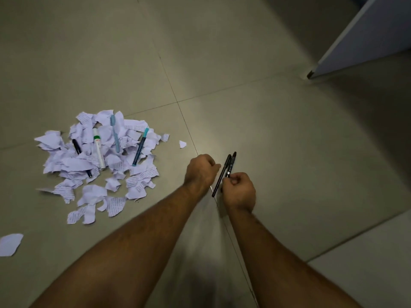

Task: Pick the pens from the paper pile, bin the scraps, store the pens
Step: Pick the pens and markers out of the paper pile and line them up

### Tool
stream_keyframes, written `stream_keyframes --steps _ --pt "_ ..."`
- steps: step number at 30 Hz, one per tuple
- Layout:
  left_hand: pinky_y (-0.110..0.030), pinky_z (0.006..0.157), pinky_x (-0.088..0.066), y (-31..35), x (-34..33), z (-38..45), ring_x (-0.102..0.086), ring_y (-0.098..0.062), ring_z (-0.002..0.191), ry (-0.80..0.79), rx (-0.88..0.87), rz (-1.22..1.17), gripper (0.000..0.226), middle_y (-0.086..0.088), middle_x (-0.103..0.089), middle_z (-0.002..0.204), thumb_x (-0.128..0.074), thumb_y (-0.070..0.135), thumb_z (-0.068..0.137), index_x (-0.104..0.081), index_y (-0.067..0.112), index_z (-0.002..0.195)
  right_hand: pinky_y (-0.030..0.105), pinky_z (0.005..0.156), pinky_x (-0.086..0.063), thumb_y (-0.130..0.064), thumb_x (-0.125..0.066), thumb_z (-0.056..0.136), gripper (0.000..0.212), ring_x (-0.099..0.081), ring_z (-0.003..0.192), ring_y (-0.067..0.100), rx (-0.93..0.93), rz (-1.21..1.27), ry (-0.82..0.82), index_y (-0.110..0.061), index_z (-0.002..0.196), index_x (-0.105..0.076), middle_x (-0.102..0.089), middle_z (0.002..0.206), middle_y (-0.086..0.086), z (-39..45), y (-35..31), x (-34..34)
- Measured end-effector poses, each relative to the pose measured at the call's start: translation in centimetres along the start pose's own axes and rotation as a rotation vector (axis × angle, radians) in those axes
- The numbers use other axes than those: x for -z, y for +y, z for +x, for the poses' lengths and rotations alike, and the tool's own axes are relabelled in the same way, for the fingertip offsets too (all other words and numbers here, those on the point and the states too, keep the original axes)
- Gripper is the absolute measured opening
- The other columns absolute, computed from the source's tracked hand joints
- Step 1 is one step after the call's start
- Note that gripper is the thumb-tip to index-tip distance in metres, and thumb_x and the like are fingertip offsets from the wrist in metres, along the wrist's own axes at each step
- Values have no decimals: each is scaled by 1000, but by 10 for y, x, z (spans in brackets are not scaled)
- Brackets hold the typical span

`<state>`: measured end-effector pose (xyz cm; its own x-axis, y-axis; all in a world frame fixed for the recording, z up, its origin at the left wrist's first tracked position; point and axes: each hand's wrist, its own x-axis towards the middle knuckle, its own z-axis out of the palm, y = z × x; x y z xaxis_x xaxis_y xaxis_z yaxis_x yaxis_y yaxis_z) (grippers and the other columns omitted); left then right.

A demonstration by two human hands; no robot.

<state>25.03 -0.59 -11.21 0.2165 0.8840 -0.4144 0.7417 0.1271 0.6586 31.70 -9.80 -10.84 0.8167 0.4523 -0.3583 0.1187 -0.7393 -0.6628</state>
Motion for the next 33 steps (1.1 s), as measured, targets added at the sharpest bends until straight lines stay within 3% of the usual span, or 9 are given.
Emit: stream_keyframes --steps 5,10,14,21,27,30,33 --pt "-28 80 -51 -30 40 0 -65 -20 85 122 -72 -18 24 -5 -74 96 -61 31 92 -73 11 94 24 59 -40 -30 -65 78 10 -61 74 22 152 29 19 -22 79 -60 -64 77 -4 -12 -31 -18" --pt "-24 76 -42 -69 103 12 -63 -23 90 364 31 -6 22 -8 -72 102 -59 27 92 -69 11 104 27 76 -47 -40 -64 81 23 -67 95 24 202 -87 -247 -25 96 -72 -74 98 -3 -37 -87 -73" --pt "-32 78 -48 -104 154 28 -64 -32 96 502 96 76 25 -13 -69 106 -58 23 90 -68 8 107 30 82 -51 -43 -65 83 30 -67 102 29 333 -210 -511 -22 103 -74 -73 109 4 -55 -126 -127" --pt "-38 88 -51 -119 178 47 -61 -33 107 464 155 217 30 -13 -64 122 -55 28 95 -65 12 118 38 91 -54 -39 -63 91 35 -65 107 32 369 -227 -525 -17 118 -68 -70 119 9 -65 -144 -168" --pt "-42 98 -47 -123 190 69 -54 -38 123 365 419 190 35 -20 -55 135 -52 17 97 -51 4 129 38 93 -50 -43 -61 93 41 -63 114 32 308 -267 -442 -16 124 -59 -65 126 10 -65 -141 -191" --pt "-42 93 -49 -126 189 71 -56 -37 119 328 414 207 40 -16 -58 133 -55 34 95 -55 9 127 34 88 -51 -48 -58 95 41 -65 110 27 309 -340 -416 -18 123 -60 -66 124 7 -67 -141 -195" --pt "-41 91 -50 -127 188 71 -58 -35 117 320 427 220 52 -15 -60 130 -63 45 88 -56 10 125 36 95 -50 -42 -61 95 42 -62 117 29 289 -344 -446 -15 126 -58 -63 130 10 -65 -144 -194"
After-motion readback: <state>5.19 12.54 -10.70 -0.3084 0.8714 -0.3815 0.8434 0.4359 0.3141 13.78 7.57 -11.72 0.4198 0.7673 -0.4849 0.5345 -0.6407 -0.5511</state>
